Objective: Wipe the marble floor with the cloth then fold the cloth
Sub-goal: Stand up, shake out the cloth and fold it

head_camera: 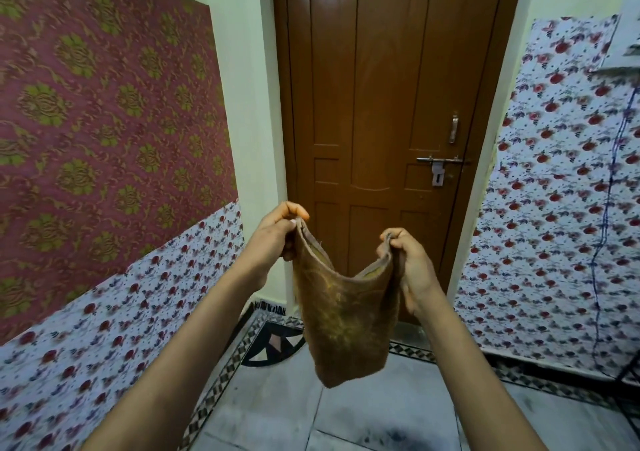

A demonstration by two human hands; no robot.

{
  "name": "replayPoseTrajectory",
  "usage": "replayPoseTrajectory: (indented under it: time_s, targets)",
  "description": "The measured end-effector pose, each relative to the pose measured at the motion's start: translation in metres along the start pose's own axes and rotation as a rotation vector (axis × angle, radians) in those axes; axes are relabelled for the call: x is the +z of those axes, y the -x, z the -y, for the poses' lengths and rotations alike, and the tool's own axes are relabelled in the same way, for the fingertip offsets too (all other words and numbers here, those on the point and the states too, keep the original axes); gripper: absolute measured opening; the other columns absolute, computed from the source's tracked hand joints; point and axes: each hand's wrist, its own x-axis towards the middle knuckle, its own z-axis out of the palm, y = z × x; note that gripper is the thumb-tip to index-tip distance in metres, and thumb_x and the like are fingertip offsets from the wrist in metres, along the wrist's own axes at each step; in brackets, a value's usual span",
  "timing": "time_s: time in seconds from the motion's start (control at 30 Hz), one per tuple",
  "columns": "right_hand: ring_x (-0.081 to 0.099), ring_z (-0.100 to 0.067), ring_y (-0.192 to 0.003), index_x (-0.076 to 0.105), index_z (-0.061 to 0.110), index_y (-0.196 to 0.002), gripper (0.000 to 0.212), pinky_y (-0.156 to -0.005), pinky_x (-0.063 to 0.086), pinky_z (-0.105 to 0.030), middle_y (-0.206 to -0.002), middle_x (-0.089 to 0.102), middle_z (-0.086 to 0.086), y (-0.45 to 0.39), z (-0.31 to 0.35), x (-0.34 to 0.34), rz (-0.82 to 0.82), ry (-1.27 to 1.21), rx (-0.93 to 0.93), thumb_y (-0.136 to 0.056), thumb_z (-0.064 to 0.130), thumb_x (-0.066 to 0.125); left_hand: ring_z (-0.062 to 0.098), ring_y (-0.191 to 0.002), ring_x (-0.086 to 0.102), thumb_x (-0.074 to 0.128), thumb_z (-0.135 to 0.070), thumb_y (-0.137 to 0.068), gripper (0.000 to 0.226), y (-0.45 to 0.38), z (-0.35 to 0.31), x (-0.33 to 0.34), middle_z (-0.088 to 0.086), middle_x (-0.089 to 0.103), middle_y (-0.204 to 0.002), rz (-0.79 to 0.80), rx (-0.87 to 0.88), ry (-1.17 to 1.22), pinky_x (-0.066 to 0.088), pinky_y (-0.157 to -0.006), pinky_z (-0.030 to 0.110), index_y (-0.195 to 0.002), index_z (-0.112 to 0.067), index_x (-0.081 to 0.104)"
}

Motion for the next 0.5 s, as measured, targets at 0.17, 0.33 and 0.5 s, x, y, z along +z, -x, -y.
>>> replayPoseTrajectory:
  time_s: [0.17, 0.33, 0.5]
  targets:
    - [0.054, -0.009, -0.083, 0.059, 0.020, -0.104, 0.039, -0.068, 0.041, -0.023, -0.093, 0.057, 0.002, -0.009, -0.006, -0.023, 0.087, 0.623, 0.121, -0.082, 0.051, 0.056, 0.013, -0.065, 0.046, 0.024, -0.002, -0.096, 0.039, -0.011, 0.010, -0.015, 0.008, 0.052, -0.083, -0.106, -0.059, -0.119, 0.051, -0.053, 0.020, -0.090, -0.016, 0.059]
    - [0.060, -0.012, -0.102, 0.064, 0.032, -0.106, 0.065, -0.088, 0.049, -0.032, -0.106, 0.064, 0.009, -0.011, -0.014, -0.029, 0.451, 0.825, 0.198, -0.049, 0.062, 0.071, 0.013, -0.075, 0.053, 0.024, -0.001, -0.097, 0.038, -0.014, 0.013, -0.016, 0.006, 0.054, -0.088, -0.108, -0.038, -0.171, 0.051, -0.055, 0.013, -0.095, -0.011, 0.061]
    - [0.062, -0.007, -0.100, 0.070, 0.033, -0.098, 0.033, -0.087, 0.047, -0.023, -0.101, 0.069, 0.012, -0.007, -0.022, -0.028, 0.503, 0.719, 0.088, -0.067, 0.042, 0.073, 0.013, -0.075, 0.053, 0.024, 0.000, -0.098, 0.038, -0.017, 0.015, -0.017, 0.006, 0.053, -0.086, -0.112, -0.040, -0.153, 0.051, -0.054, 0.013, -0.093, -0.011, 0.060]
